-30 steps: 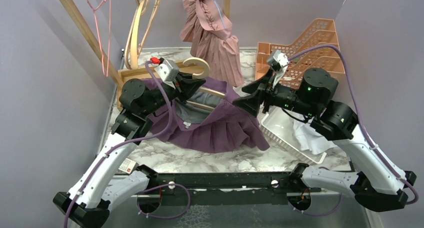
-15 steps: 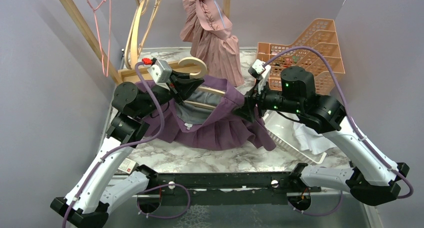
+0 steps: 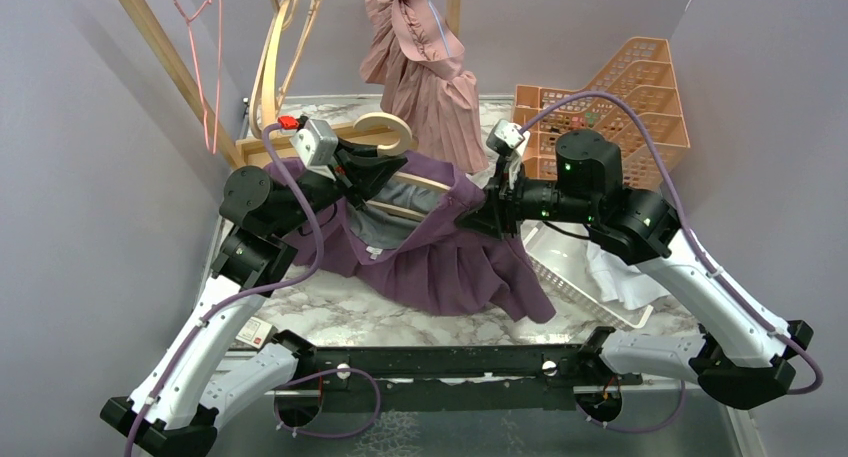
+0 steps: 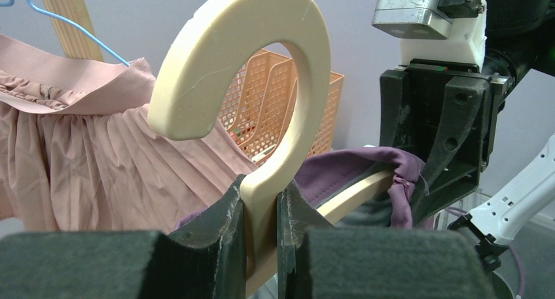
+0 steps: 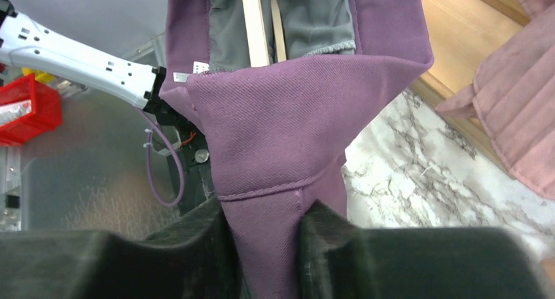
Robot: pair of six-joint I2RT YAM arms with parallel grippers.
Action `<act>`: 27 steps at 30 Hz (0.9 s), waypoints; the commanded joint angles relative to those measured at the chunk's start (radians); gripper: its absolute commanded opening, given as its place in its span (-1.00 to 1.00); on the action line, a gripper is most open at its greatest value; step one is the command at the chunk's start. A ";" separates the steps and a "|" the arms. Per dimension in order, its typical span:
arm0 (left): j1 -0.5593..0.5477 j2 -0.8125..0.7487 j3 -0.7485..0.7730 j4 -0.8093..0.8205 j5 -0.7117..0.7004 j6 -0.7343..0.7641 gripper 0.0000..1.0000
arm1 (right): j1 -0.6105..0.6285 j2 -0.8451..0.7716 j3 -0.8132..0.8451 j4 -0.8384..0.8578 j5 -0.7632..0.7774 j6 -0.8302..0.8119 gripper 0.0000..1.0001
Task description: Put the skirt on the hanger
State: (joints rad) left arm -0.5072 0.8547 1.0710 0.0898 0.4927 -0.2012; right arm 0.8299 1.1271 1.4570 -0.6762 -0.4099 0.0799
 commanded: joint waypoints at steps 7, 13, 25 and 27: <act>-0.005 -0.026 0.018 0.120 -0.016 -0.020 -1.00 | 0.005 -0.025 -0.066 0.168 0.029 0.015 -0.98; -0.004 -0.027 0.017 0.086 -0.116 -0.029 -0.73 | 0.005 -0.101 -0.095 0.291 0.176 0.039 -0.98; -0.005 -0.014 0.067 0.078 -0.231 -0.006 0.10 | 0.003 -0.111 -0.072 0.345 0.352 0.049 -0.98; -0.004 -0.018 0.082 0.059 -0.260 0.021 0.10 | 0.005 -0.097 -0.060 0.352 0.388 0.060 -0.98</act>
State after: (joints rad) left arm -0.5125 0.8520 1.0962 0.1329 0.3283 -0.2165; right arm 0.8402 1.0515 1.3533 -0.5316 -0.1303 0.1127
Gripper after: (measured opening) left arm 0.546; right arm 0.168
